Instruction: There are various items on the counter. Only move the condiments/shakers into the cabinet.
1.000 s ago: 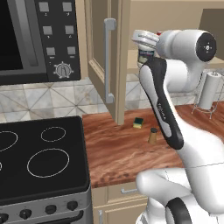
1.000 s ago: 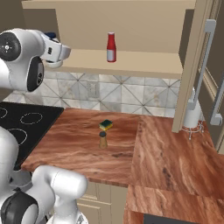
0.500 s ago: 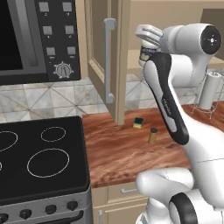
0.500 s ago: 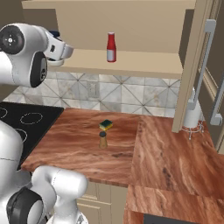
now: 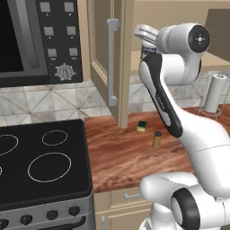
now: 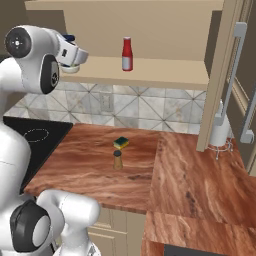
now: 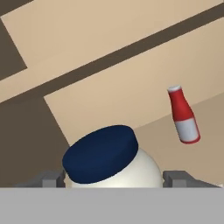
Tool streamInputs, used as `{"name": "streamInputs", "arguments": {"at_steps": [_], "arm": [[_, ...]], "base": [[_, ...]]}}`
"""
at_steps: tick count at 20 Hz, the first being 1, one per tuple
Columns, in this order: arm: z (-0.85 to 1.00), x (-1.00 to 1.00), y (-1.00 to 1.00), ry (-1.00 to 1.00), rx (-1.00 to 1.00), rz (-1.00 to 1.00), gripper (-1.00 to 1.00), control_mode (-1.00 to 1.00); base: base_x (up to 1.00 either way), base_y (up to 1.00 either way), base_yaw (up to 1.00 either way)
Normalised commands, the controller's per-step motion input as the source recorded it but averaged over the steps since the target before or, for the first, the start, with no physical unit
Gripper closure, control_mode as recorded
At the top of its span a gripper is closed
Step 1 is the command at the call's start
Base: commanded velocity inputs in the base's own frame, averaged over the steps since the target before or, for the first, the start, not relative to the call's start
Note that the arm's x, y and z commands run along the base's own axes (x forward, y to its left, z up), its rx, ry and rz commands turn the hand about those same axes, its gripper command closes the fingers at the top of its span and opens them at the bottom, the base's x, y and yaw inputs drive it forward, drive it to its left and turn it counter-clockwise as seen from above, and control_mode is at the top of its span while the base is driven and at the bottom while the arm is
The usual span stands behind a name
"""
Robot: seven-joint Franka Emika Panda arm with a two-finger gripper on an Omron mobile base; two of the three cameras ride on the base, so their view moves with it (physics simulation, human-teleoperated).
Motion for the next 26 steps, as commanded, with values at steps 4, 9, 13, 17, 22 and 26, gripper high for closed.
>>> {"name": "streamInputs", "arguments": {"at_steps": [4,9,13,17,22,26], "arm": [[-0.17,0.43,0.0,0.0,0.0,-0.05,1.0,-1.0],[-0.13,0.38,0.0,0.0,0.0,-0.03,1.0,-1.0],[0.0,0.34,0.0,0.0,0.0,-0.02,1.0,-1.0],[-0.01,0.35,0.0,0.0,0.0,-0.02,1.0,-1.0],[-0.06,0.37,0.0,0.03,0.0,-0.01,1.0,-1.0],[-0.12,0.39,0.0,0.06,0.0,0.0,1.0,-1.0]], "base": [[0.0,0.0,0.0],[0.0,0.0,0.0],[0.0,0.0,0.0],[0.0,0.0,0.0],[0.0,0.0,0.0],[0.0,0.0,0.0]]}}
